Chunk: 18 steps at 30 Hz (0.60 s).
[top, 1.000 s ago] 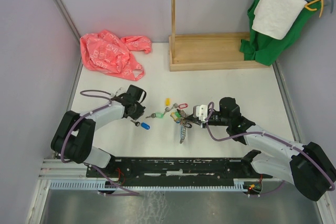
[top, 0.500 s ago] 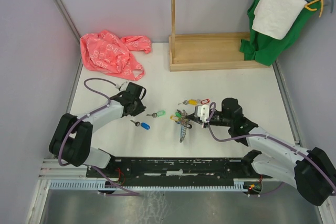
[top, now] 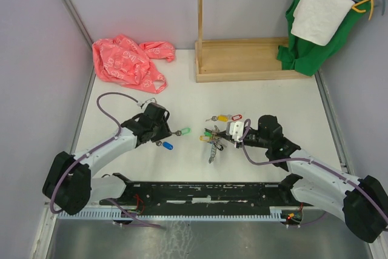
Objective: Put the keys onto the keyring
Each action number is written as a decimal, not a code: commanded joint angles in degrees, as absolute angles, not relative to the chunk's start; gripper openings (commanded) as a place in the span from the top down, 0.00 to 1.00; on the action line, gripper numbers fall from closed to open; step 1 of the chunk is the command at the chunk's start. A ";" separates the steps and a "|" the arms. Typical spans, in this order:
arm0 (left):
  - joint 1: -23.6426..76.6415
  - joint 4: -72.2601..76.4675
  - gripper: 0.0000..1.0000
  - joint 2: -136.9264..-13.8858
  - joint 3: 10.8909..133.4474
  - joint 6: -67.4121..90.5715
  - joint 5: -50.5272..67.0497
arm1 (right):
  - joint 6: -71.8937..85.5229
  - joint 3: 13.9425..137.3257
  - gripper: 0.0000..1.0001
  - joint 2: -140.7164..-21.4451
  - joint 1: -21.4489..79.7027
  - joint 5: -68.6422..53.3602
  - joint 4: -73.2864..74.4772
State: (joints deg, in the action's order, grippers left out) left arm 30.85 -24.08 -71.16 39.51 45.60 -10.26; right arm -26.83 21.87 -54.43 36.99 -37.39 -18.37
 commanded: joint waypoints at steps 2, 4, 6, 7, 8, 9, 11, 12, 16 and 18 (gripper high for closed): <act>31.62 -31.01 0.52 -65.68 36.88 50.12 -13.11 | -26.40 22.02 0.99 -53.95 36.75 -37.53 -22.63; 31.56 -31.85 0.52 -64.20 35.99 49.85 -15.11 | -26.49 21.93 0.99 -53.99 36.79 -37.61 -22.80; 31.55 -31.54 0.52 -64.01 34.98 50.41 -14.91 | -26.53 21.97 0.99 -54.36 36.83 -37.85 -23.08; 31.56 -30.99 0.51 -64.44 34.39 50.63 -13.90 | -26.39 21.97 0.99 -54.61 36.76 -37.97 -23.22; 31.63 -30.11 0.51 -65.22 33.91 51.01 -12.78 | -26.38 21.97 0.99 -54.73 36.82 -37.97 -23.33; 31.61 -29.43 0.51 -66.18 33.52 51.34 -11.91 | -26.29 21.90 0.99 -54.71 36.78 -38.05 -23.37; 31.67 -27.68 0.51 -68.44 33.05 51.81 -10.48 | -26.35 21.88 0.99 -54.67 36.78 -38.14 -23.37; 31.69 -26.60 0.51 -69.23 32.83 51.85 -9.86 | -26.24 21.88 0.99 -54.51 36.82 -38.14 -23.33; 31.81 -20.93 0.52 -72.45 32.64 52.48 -5.68 | -26.31 21.78 0.99 -54.11 36.74 -38.15 -23.20; 32.03 -18.16 0.52 -74.64 33.66 52.72 -4.17 | -26.32 21.72 0.99 -53.99 36.78 -38.08 -23.25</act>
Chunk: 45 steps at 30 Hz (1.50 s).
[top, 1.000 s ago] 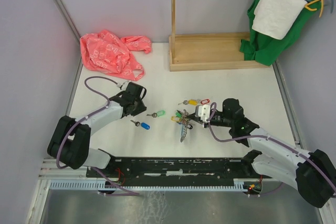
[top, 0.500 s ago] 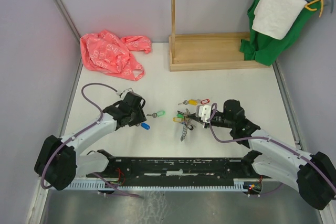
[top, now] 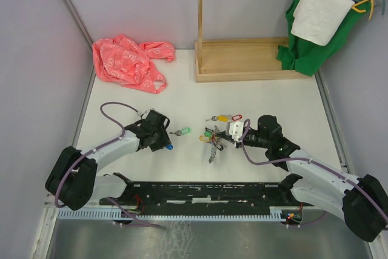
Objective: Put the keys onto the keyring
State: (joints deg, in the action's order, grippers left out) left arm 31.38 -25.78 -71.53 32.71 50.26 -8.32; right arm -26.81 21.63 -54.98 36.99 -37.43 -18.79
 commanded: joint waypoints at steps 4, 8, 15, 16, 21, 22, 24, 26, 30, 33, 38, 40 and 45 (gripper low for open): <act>32.23 -12.83 0.52 -79.94 37.51 52.57 -2.91 | -26.33 21.63 0.99 -53.99 36.74 -37.97 -23.29; 32.23 -10.00 0.51 -85.80 42.87 50.54 -4.25 | -26.36 21.54 0.99 -53.83 36.75 -37.88 -23.32; 32.17 -14.96 0.51 -85.25 48.80 44.10 -5.90 | -26.40 21.40 0.99 -53.31 36.79 -37.80 -23.27; 32.23 -17.13 0.51 -84.14 48.67 42.79 -8.25 | -26.45 21.36 0.99 -53.31 36.80 -37.84 -23.29; 31.64 -25.00 0.50 -78.36 45.31 40.47 -16.87 | -26.21 21.36 0.99 -53.76 36.75 -38.34 -23.77; 31.09 -25.15 0.50 -77.79 44.20 40.56 -17.06 | -26.17 21.36 0.99 -53.84 36.82 -38.39 -23.86; 29.28 -24.66 0.49 -77.04 42.33 40.96 -15.85 | -26.00 21.33 0.99 -53.96 36.82 -38.48 -23.95; 27.43 -23.33 0.49 -76.63 40.92 41.42 -13.46 | -25.87 21.36 0.99 -53.84 36.78 -38.65 -23.99; 23.58 -19.54 0.48 -77.15 38.66 41.89 -8.69 | -25.91 21.23 0.99 -53.75 36.78 -38.58 -23.93; 20.86 -18.51 0.50 -78.70 37.23 42.26 -6.18 | -25.85 21.22 0.99 -53.78 36.75 -38.76 -23.91; 20.47 -18.32 0.54 -79.25 34.85 43.98 0.16 | -25.84 21.18 0.99 -53.28 36.80 -38.80 -23.82; 21.00 -17.50 0.55 -78.18 32.97 45.75 3.59 | -25.88 21.18 0.99 -53.10 36.78 -38.76 -23.74; 25.53 -16.33 0.55 -75.93 29.96 50.87 7.88 | -25.91 21.09 0.99 -52.65 36.78 -38.59 -23.56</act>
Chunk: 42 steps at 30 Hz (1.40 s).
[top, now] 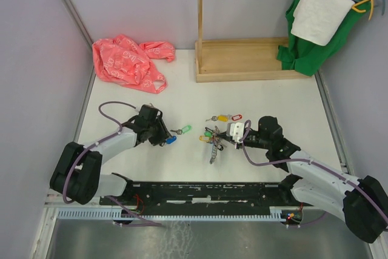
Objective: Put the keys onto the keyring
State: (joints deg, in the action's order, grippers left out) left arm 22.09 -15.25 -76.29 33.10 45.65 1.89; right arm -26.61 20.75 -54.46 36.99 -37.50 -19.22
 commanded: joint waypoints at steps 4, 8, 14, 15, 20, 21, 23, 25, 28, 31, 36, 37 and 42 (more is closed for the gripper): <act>30.36 -14.50 0.55 -76.45 31.36 53.87 8.79 | -26.02 21.16 0.99 -52.94 36.79 -38.36 -23.56; 32.85 -17.46 0.54 -76.23 36.27 52.38 6.42 | -25.93 21.27 0.99 -53.13 36.82 -38.58 -23.55; 35.49 -28.88 0.53 -72.71 39.67 51.42 -3.87 | -25.91 21.20 0.99 -53.12 36.75 -38.67 -23.85; 35.89 -30.41 0.52 -71.73 39.39 52.64 -4.67 | -25.87 21.14 0.99 -53.21 36.75 -38.72 -23.94; 36.91 -32.76 0.52 -67.49 35.56 60.90 -4.25 | -25.70 21.18 0.99 -53.86 36.81 -39.03 -24.65; 36.91 -32.18 0.53 -67.18 34.82 62.37 -3.77 | -25.71 21.18 0.99 -54.02 36.78 -39.02 -24.77; 36.91 -30.91 0.53 -67.10 34.13 64.69 -3.35 | -25.58 21.14 0.99 -54.14 36.81 -39.11 -24.79; 36.92 -29.84 0.54 -67.62 34.03 66.76 -3.34 | -25.59 21.03 0.99 -53.80 36.75 -39.04 -24.74; 36.90 -29.49 0.57 -68.74 33.93 70.19 -3.85 | -25.65 20.92 0.99 -53.48 36.83 -38.94 -24.74; 36.92 -29.02 0.60 -69.45 33.78 73.58 -4.55 | -25.63 20.80 0.99 -53.48 36.81 -38.92 -24.79; 36.91 -28.28 0.64 -71.71 33.14 77.35 -4.58 | -25.53 20.61 0.99 -53.26 36.83 -38.95 -24.96; 36.94 -28.27 0.65 -72.07 33.07 77.74 -4.76 | -25.49 20.63 0.99 -53.17 36.83 -38.94 -24.96; 36.91 -28.36 0.68 -72.52 33.34 78.67 -7.37 | -25.55 20.57 0.99 -53.09 36.82 -38.94 -24.96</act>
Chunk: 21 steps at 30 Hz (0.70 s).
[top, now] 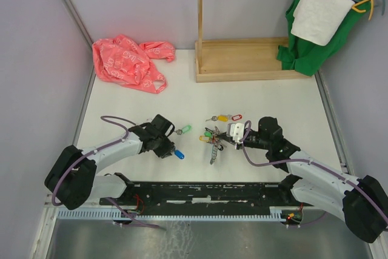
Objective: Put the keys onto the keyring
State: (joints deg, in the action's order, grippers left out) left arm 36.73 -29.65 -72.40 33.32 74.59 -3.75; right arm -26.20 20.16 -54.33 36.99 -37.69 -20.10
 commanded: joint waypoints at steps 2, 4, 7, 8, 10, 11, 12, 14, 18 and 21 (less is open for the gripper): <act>36.92 -28.37 0.68 -72.43 33.36 78.87 -8.16 | -25.50 20.57 0.99 -53.04 36.78 -38.94 -24.96; 36.95 -28.33 0.69 -72.66 33.39 78.98 -8.64 | -25.49 20.57 0.99 -53.10 36.81 -38.94 -24.96; 36.92 -28.02 0.70 -73.37 33.45 78.94 -8.26 | -25.53 20.58 0.99 -53.20 36.86 -38.95 -25.05; 36.91 -27.90 0.70 -73.58 33.42 78.92 -8.05 | -25.50 20.57 0.99 -53.20 36.80 -38.94 -25.07; 36.91 -27.52 0.72 -73.94 33.32 78.93 -7.77 | -25.47 20.57 0.99 -53.18 36.78 -38.94 -25.09; 36.94 -27.38 0.73 -74.11 33.33 78.88 -7.55 | -25.50 20.52 0.99 -53.21 36.83 -38.94 -25.12; 36.92 -27.31 0.73 -74.29 33.35 78.88 -7.37 | -25.52 20.56 0.99 -53.23 36.83 -38.94 -25.13; 36.92 -27.21 0.76 -74.46 33.42 78.85 -7.15 | -25.50 20.57 0.99 -53.24 36.85 -38.94 -25.14; 36.91 -27.19 0.87 -74.84 33.49 78.45 -7.36 | -25.50 20.47 0.99 -53.08 36.76 -38.97 -25.14; 36.96 -27.19 0.95 -74.82 33.42 78.10 -7.90 | -25.45 20.48 0.99 -52.85 36.79 -39.02 -25.14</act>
